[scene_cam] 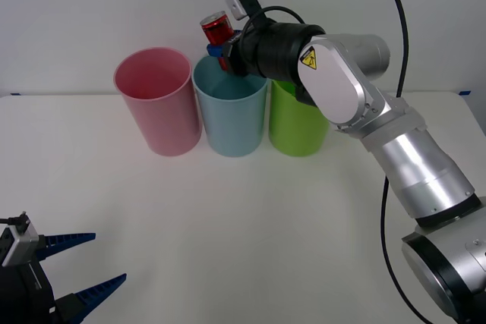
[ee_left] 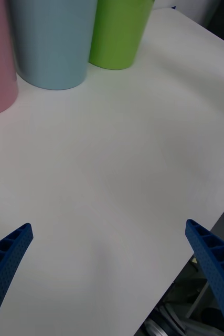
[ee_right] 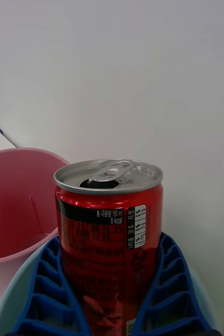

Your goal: Put cans in the blue bin and PET bottles in the pink bin and trash in the green bin.

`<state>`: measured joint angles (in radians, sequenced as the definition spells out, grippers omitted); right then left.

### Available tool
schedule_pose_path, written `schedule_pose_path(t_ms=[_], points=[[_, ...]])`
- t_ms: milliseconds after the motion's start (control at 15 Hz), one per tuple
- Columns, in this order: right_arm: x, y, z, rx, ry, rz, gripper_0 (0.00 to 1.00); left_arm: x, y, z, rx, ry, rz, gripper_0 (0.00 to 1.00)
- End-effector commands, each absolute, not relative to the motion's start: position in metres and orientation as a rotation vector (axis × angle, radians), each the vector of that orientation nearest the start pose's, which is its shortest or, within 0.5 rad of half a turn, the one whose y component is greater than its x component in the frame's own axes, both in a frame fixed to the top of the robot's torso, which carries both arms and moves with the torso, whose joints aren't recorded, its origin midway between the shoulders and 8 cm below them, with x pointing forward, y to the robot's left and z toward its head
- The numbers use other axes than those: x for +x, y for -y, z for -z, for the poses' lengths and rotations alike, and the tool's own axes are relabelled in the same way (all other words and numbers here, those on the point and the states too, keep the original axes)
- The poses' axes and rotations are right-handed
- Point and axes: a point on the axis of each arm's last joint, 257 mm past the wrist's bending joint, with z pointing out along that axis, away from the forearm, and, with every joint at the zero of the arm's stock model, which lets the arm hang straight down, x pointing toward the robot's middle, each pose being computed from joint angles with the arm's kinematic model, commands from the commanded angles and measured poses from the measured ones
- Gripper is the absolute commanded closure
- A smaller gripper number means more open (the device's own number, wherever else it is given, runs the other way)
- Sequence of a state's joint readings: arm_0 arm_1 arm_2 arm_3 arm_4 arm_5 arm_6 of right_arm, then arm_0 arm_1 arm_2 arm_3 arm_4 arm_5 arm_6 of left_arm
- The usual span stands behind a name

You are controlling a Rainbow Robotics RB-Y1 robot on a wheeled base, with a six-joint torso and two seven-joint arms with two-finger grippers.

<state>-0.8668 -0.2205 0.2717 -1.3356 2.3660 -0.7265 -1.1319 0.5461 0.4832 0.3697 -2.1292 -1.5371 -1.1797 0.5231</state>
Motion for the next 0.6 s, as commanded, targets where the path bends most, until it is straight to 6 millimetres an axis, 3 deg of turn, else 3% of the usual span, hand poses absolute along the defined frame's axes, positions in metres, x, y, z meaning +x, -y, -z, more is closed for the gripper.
schedule_pose_path(t_ms=[67, 333, 400, 467, 533, 600], points=[[0.6275, -0.0483, 0.0582, -0.827, -1.649, -0.364, 1.00, 0.2847, -0.2500, 0.2426, 0.742, -1.973, 0.579, 0.00], [0.6298, -0.0450, 0.0629, -0.826, -1.660, -0.356, 0.96, 0.2847, -0.2500, 0.2426, 0.742, -1.973, 0.579, 0.00], [0.6300, -0.0447, 0.0641, -0.823, -1.664, -0.358, 0.63, 0.2847, -0.2500, 0.2426, 0.742, -1.973, 0.579, 0.00], [0.6306, -0.0441, 0.0651, -0.825, -1.663, -0.355, 0.14, 0.2847, -0.2500, 0.2426, 0.742, -1.973, 0.579, 0.00], [0.6303, -0.0441, 0.0648, -0.826, -1.663, -0.358, 0.00, 0.2847, -0.2500, 0.2426, 0.742, -1.973, 0.579, 0.00], [0.6302, -0.0434, 0.0646, -0.828, -1.662, -0.360, 0.00, 0.2847, -0.2500, 0.2426, 0.742, -1.973, 0.579, 0.00]])
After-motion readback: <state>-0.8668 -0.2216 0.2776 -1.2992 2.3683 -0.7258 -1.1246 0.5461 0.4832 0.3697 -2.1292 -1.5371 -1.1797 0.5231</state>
